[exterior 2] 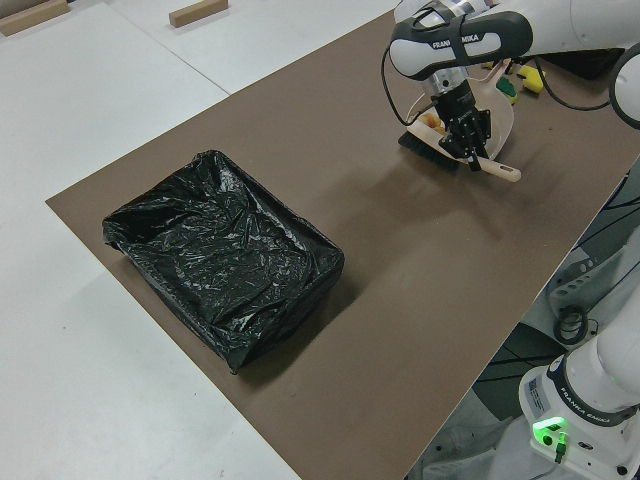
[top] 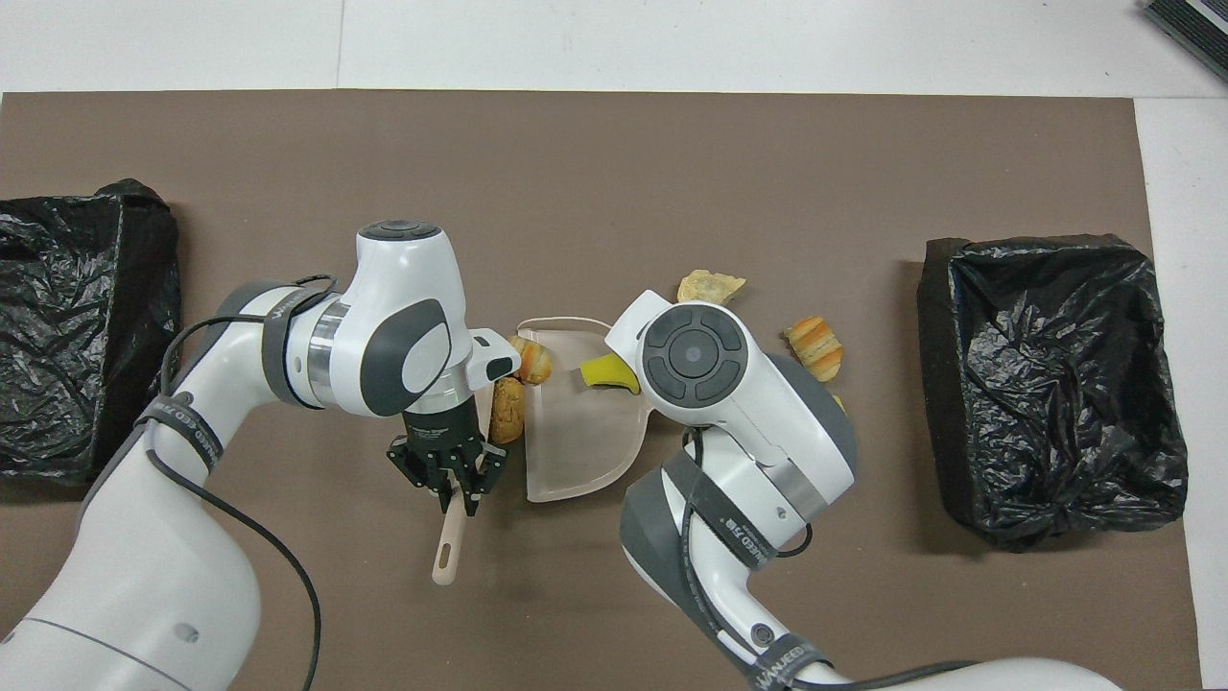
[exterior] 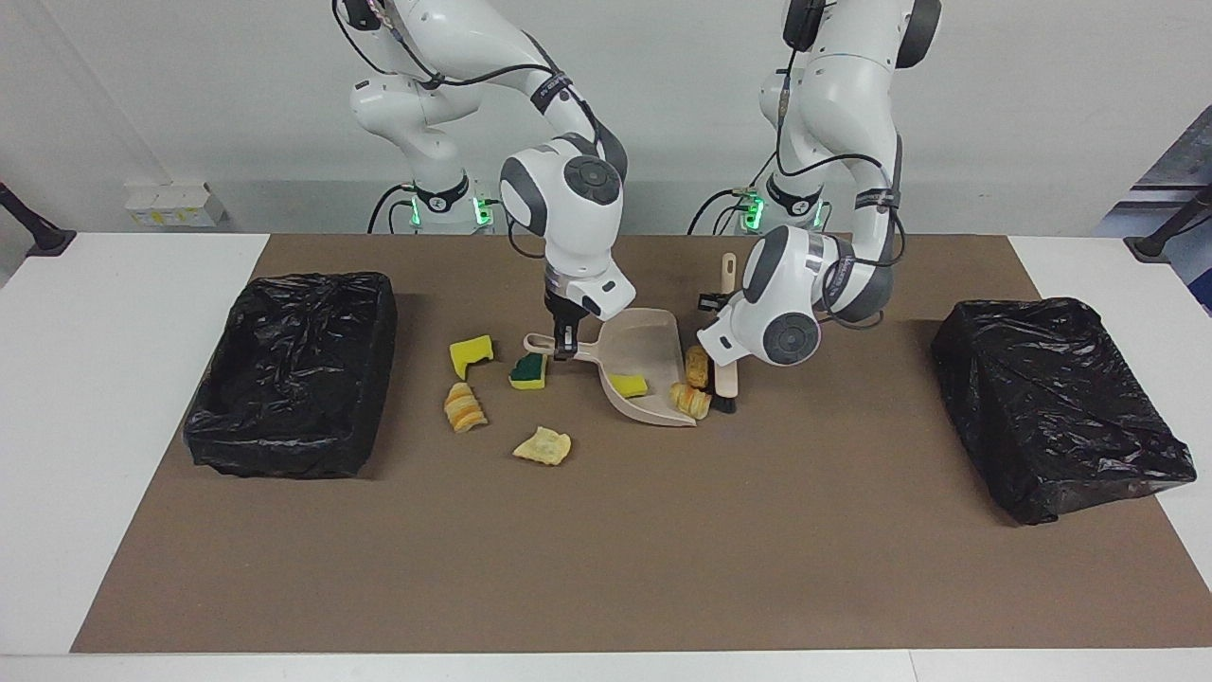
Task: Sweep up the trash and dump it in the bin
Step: 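Sweep the trash pieces into the dustpan with the left gripper's brush, then carry the loaded dustpan to the bin with the right gripper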
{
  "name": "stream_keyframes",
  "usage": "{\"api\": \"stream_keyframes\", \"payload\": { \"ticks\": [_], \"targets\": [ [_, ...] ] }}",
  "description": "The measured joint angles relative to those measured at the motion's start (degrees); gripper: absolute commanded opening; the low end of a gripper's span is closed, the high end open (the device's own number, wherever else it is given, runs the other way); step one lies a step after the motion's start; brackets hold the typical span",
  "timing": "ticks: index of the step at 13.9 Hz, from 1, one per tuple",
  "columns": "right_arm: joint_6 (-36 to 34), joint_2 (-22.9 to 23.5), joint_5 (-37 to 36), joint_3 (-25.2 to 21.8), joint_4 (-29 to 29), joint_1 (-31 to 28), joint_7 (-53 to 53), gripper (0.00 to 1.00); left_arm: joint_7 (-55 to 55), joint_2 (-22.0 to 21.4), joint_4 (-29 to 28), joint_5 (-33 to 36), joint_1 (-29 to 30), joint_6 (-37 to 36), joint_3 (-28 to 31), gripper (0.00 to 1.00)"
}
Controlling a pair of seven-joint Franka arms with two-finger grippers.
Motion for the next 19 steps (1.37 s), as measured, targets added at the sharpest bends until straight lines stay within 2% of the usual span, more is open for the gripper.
{"api": "stream_keyframes", "payload": {
  "ticks": [6,8,12,16,19],
  "targets": [
    [0.0,0.2,0.0,0.0,0.0,-0.1,0.0,0.0,-10.9,-1.4,0.1,-2.5,-5.3,5.3,-1.4,0.0],
    [0.0,0.4,0.0,0.0,0.0,-0.2,0.0,0.0,-11.7,-2.6,0.1,-4.0,-5.6,5.0,-1.4,0.0],
    [0.0,0.5,0.0,-0.1,0.3,-1.2,-1.9,0.0,-11.7,-7.8,-0.4,-3.8,-3.2,-6.5,-0.2,0.0],
    [0.0,0.3,0.0,-0.2,0.9,-4.6,-7.4,0.0,-11.8,-12.6,-6.3,-1.0,-2.3,-8.3,-0.3,0.0],
    [0.0,-0.9,0.7,-0.3,1.4,-7.3,-8.0,0.0,-12.0,-14.6,-11.7,-0.9,-3.7,-0.4,-0.8,0.0]
  ]
}}
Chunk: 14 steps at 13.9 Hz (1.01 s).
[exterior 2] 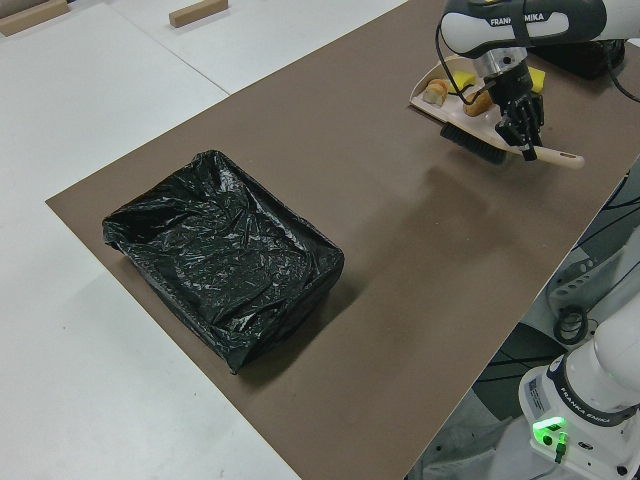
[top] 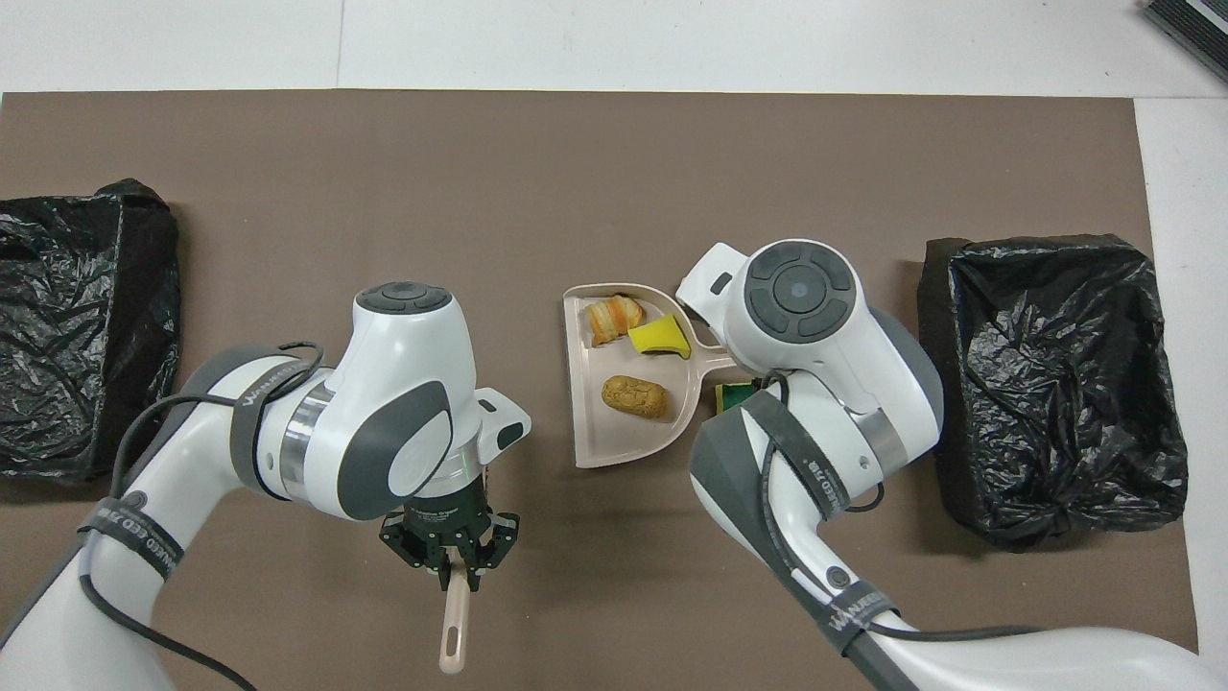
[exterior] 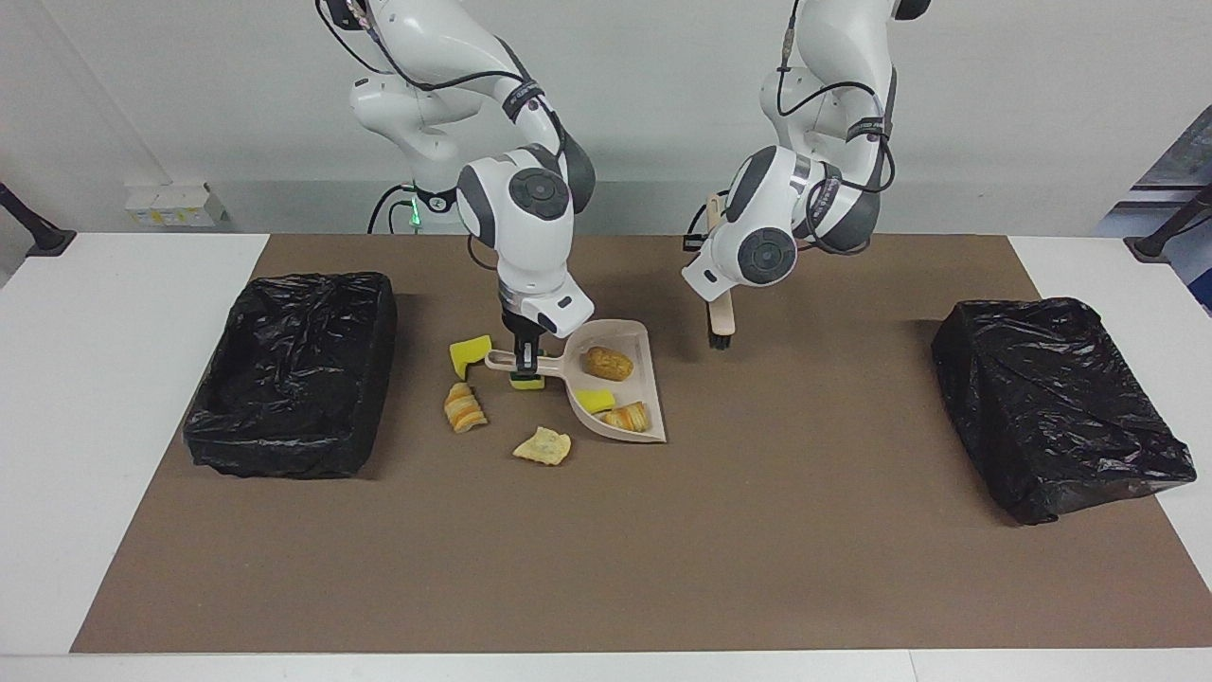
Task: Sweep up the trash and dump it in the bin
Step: 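Carry the loaded dustpan to the bin with the right gripper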
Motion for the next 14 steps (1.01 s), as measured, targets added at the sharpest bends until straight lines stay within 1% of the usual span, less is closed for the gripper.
{"api": "stream_keyframes", "payload": {
  "ticks": [2,5,7,9,11,14],
  "targets": [
    [0.0,-1.3,3.1,0.0,0.2,-2.3,-2.0,0.0,-0.5,-1.1,-2.7,0.0,-1.9,4.2,-0.2,0.0],
    [-0.8,-2.9,6.4,-0.1,1.3,-7.0,-9.1,0.0,-4.9,-3.1,-5.3,-0.2,-6.8,5.9,-0.6,0.0],
    [-2.7,-4.0,7.6,-0.2,1.9,-9.9,-12.7,0.0,-9.8,-4.7,-7.4,-2.1,-11.0,8.2,-0.9,0.0],
    [-4.5,-5.4,8.6,-0.2,2.0,-12.3,-15.7,0.0,-12.2,-6.6,-10.6,-4.8,-13.2,11.3,-1.0,0.0],
    [-6.9,-7.0,9.1,-0.2,2.6,-15.4,-19.2,0.0,-13.7,-8.2,-13.5,-5.4,-14.4,13.7,-1.0,0.0],
    [-11.1,-8.3,9.2,-0.3,5.0,-20.3,-24.8,0.0,-13.6,-8.3,-15.3,-5.5,-14.3,14.4,-0.6,0.0]
  ]
}}
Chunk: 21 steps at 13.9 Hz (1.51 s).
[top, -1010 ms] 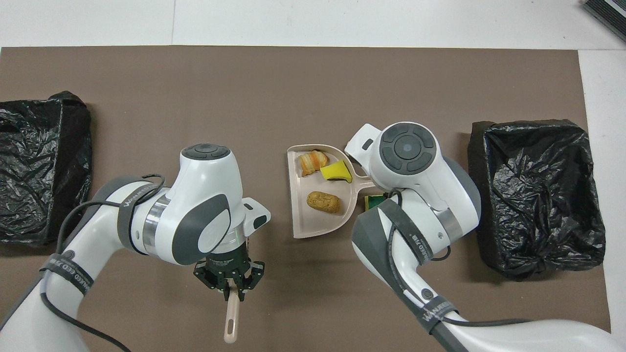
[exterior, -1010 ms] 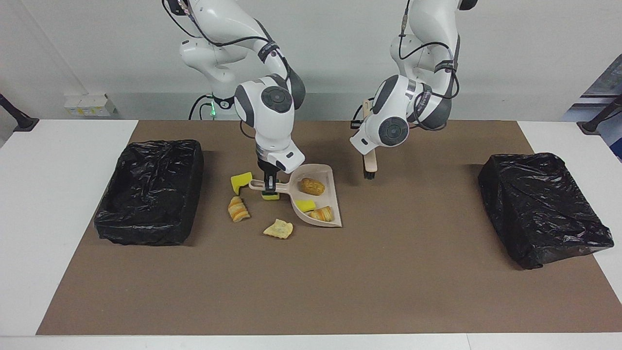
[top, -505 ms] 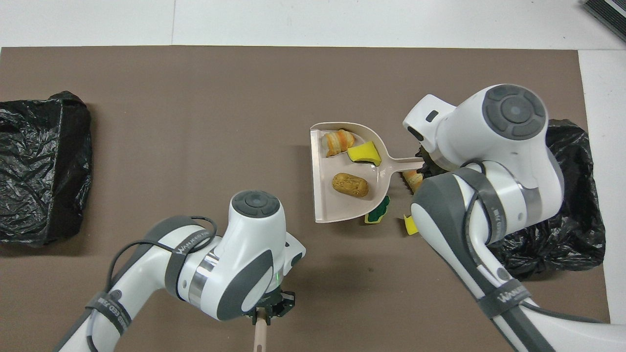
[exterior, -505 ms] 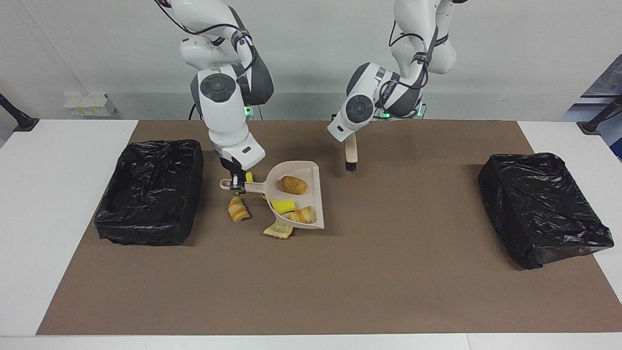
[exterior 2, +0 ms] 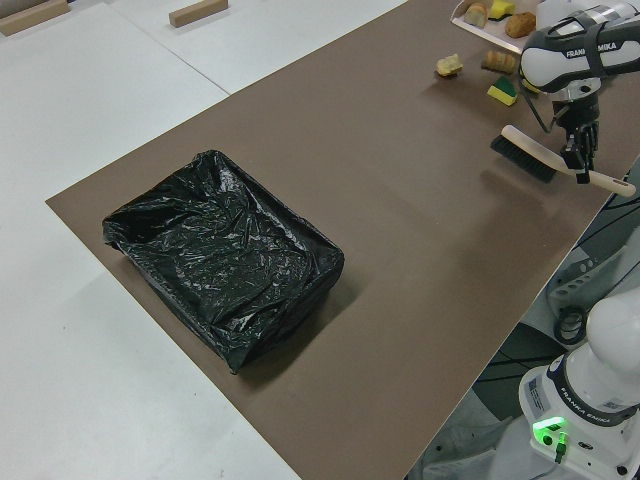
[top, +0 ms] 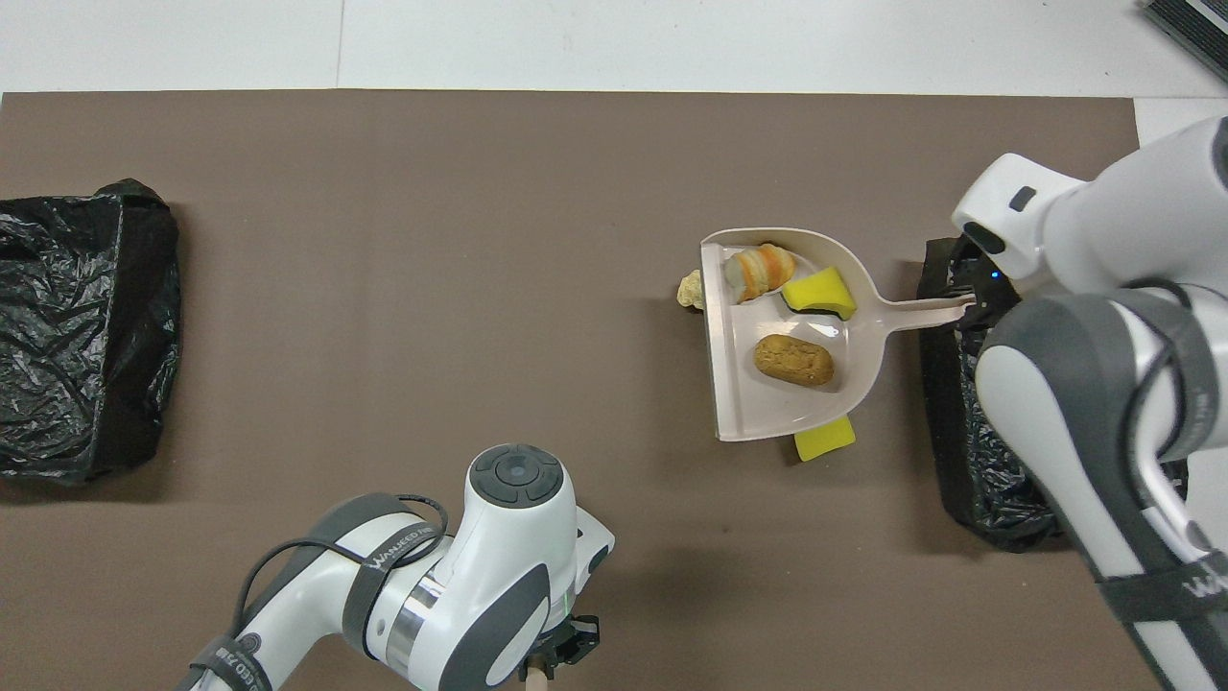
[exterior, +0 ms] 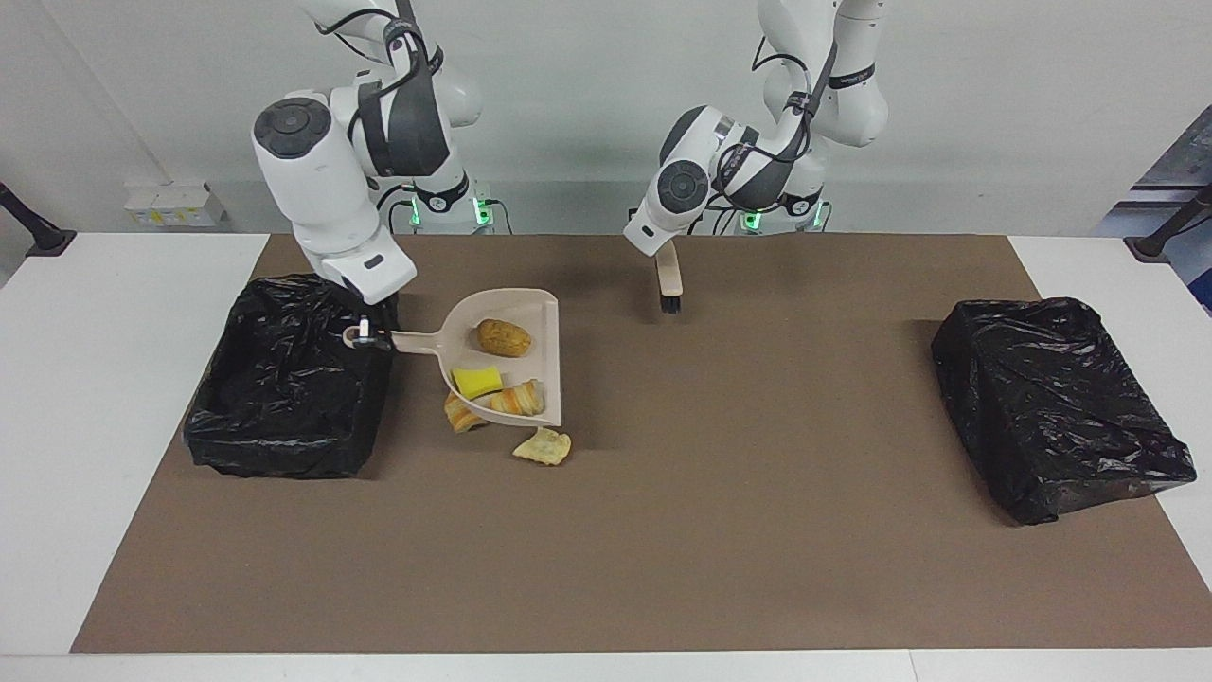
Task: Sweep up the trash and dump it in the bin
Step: 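Carry the loaded dustpan to the bin with the right gripper, then tip the dustpan over the bin while the left gripper releases the brush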
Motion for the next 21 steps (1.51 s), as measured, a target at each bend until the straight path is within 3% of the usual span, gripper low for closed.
{"api": "stream_keyframes", "payload": {
  "ticks": [8,11,12,13,16,18,21],
  "targets": [
    [-1.4,-0.3,0.8,-0.9,1.8,-21.3,-26.7,0.0,5.6,4.8,-0.8,-1.2,1.1,0.9,0.6,0.0],
    [1.5,-0.9,-6.5,-1.4,0.9,-25.4,-29.2,0.0,5.9,5.7,-0.4,-1.6,1.5,0.9,0.7,0.02],
    [3.0,-1.3,-8.9,-1.5,0.0,-26.0,-29.0,0.0,6.2,5.7,-0.3,-1.6,1.6,0.9,0.7,0.2],
    [4.1,-1.7,-11.6,-1.5,-0.8,-26.3,-27.7,0.0,7.0,5.7,-0.2,-1.6,1.7,1.0,0.7,0.32],
    [4.4,-2.5,-21.0,-1.1,-1.8,-25.5,-18.2,0.0,11.0,5.6,1.5,-1.6,2.1,1.4,1.2,1.0],
    [4.4,-2.6,-26.6,-0.9,-2.0,-23.3,-12.9,0.0,13.5,5.4,4.6,0.0,4.6,1.8,1.6,1.0],
    [1.2,-2.6,-35.2,-0.7,-2.2,-17.9,-6.4,0.0,15.2,4.8,10.3,9.0,9.2,1.7,1.9,1.0]
  ]
}}
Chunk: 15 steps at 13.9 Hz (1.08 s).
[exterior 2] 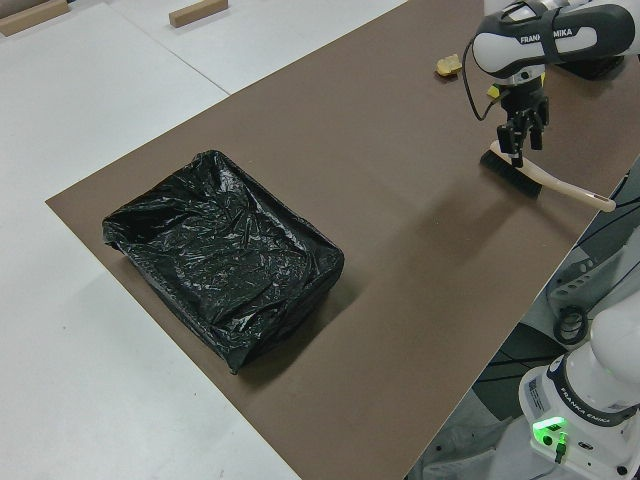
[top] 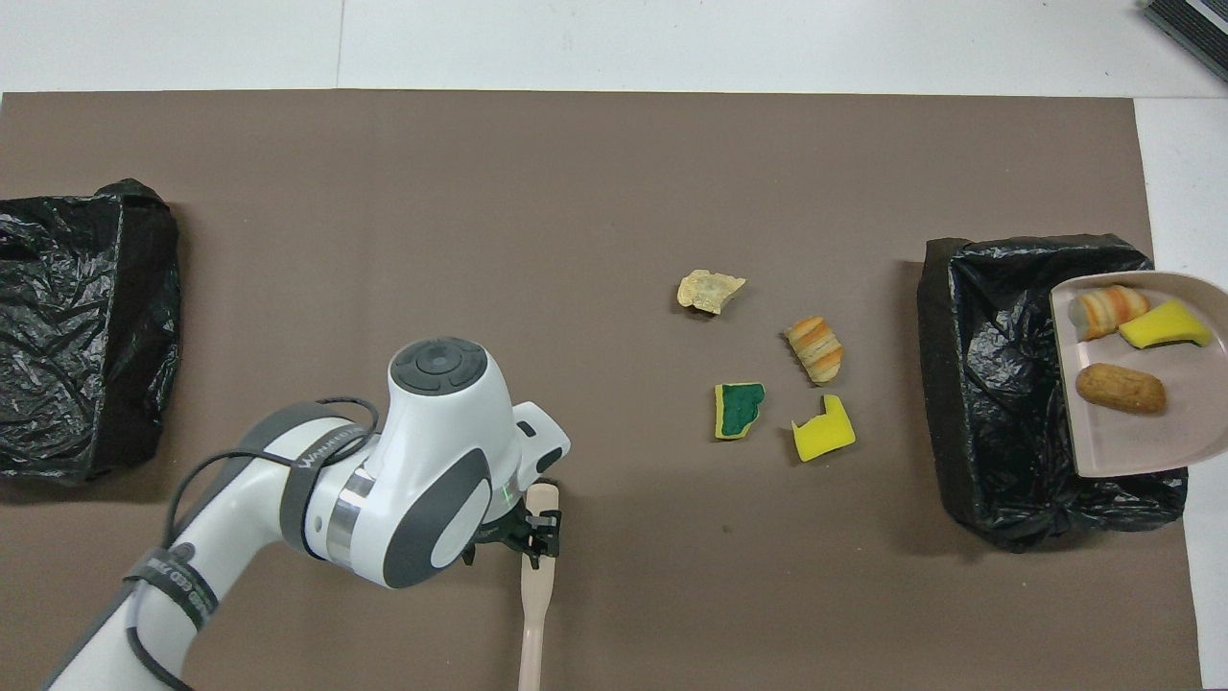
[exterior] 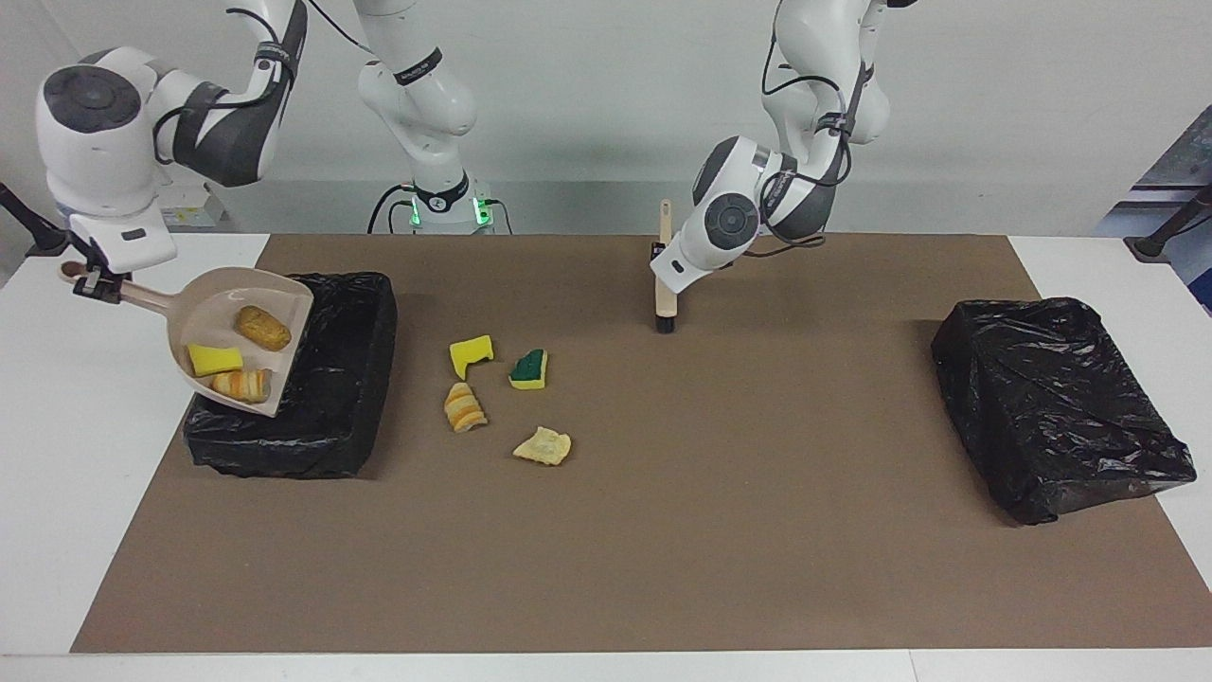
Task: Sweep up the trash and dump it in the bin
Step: 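Tip the dustpan over the bin while the left gripper releases the brush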
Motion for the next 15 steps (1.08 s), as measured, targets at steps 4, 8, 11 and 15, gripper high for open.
{"api": "stream_keyframes", "payload": {
  "ticks": [4,8,11,15],
  "targets": [
    [-6.9,-0.8,-5.6,0.2,-0.4,6.3,4.2,0.0,6.7,-0.3,6.6,9.1,4.7,0.1,0.7,1.0],
    [-7.8,-1.4,-10.6,0.2,0.2,6.9,-0.4,0.0,18.3,-0.6,16.1,9.7,16.8,0.0,1.3,1.0],
    [-8.6,-1.5,-14.6,0.3,0.8,8.5,-2.0,0.0,20.5,-0.8,23.4,10.5,23.5,-0.2,1.4,1.0],
    [-11.9,-2.1,-19.4,0.4,1.0,12.5,-2.0,0.0,23.0,-0.9,31.1,12.5,27.7,-2.9,1.6,1.0]
  ]
}}
